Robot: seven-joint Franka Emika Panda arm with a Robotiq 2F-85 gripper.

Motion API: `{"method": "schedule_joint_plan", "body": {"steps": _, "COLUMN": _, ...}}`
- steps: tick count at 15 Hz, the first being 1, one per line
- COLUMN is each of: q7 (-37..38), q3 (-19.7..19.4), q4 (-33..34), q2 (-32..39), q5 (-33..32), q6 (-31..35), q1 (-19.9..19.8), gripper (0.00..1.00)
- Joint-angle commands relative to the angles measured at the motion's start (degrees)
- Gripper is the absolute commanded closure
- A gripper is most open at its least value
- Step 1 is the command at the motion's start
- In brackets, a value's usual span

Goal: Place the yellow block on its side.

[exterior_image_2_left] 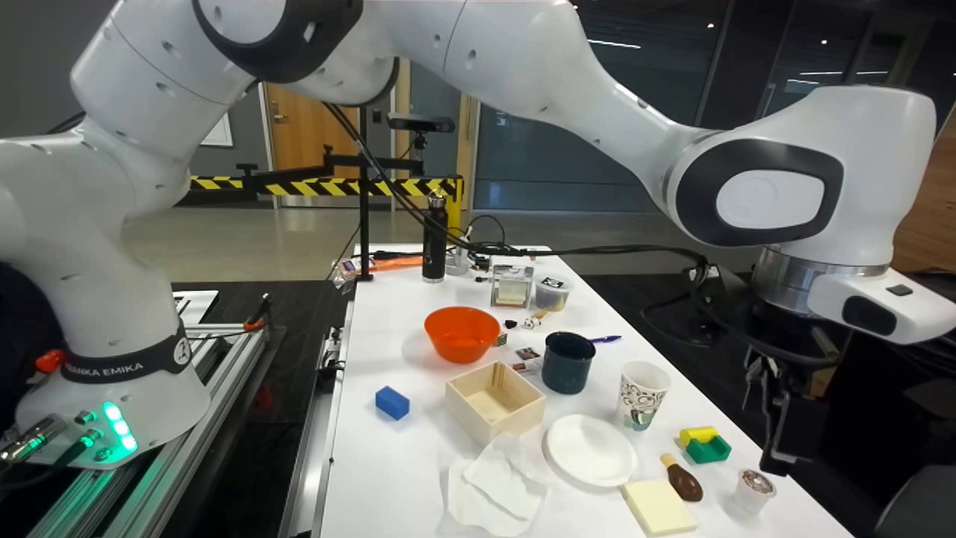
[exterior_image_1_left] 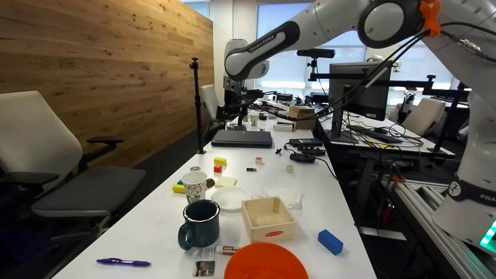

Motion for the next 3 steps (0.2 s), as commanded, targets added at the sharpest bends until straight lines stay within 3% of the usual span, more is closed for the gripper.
{"method": "schedule_joint_plan", "body": {"steps": 1, "q7": 0.4, "q3": 1.2, "q4": 0.3, "q2": 0.0, "q5": -0.9, "q6": -0.2, "q1": -0.9, "gripper": 0.0}}
{"method": "schedule_joint_plan", "body": {"steps": 3, "q7": 0.4, "q3": 1.2, "q4": 0.3, "q2": 0.0, "q5": -0.9, "q6": -0.2, "q1": -0.9, "gripper": 0.0}}
